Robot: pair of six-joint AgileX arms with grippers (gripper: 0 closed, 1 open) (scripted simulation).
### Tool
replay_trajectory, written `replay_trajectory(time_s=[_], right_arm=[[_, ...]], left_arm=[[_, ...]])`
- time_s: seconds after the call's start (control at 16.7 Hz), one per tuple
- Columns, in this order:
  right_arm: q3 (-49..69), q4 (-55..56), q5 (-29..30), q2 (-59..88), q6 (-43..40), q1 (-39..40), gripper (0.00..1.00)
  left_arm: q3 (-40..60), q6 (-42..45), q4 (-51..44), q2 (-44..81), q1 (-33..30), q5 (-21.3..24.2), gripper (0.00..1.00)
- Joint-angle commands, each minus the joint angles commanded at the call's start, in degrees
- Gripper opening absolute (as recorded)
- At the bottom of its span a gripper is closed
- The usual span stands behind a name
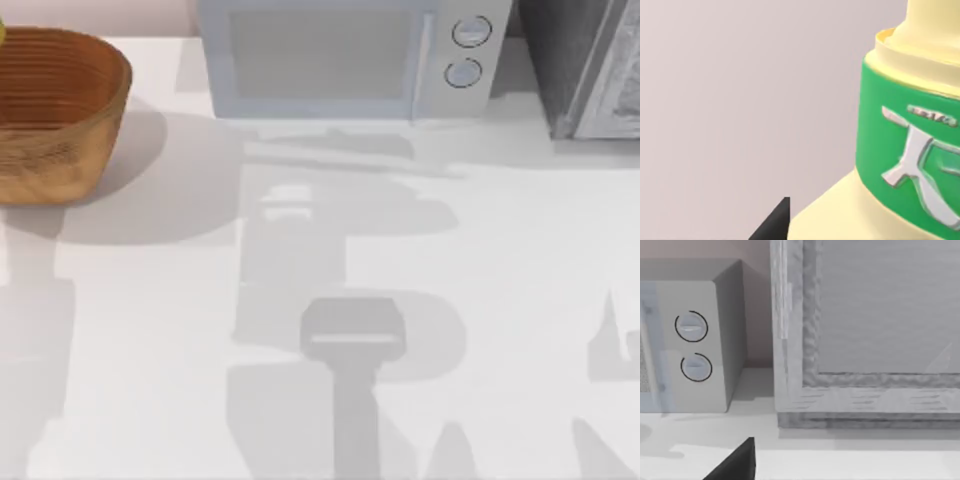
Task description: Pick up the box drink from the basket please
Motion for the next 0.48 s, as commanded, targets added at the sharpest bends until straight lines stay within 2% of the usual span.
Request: replay_trajectory(time_s=[0.24,0.48], right_arm=[[0.00,0.00,0.00,0.00,0.00,0.00,1.00],[0.00,0.00,0.00,0.00,0.00,0.00,1.00]], left_arm=[[-2.84,-0.33,-1.69,-2.95,-0.21,-0.34,0.00],[-10.75,-0.65,-5.78,-14.94,-1.02,-1.39,0.00]])
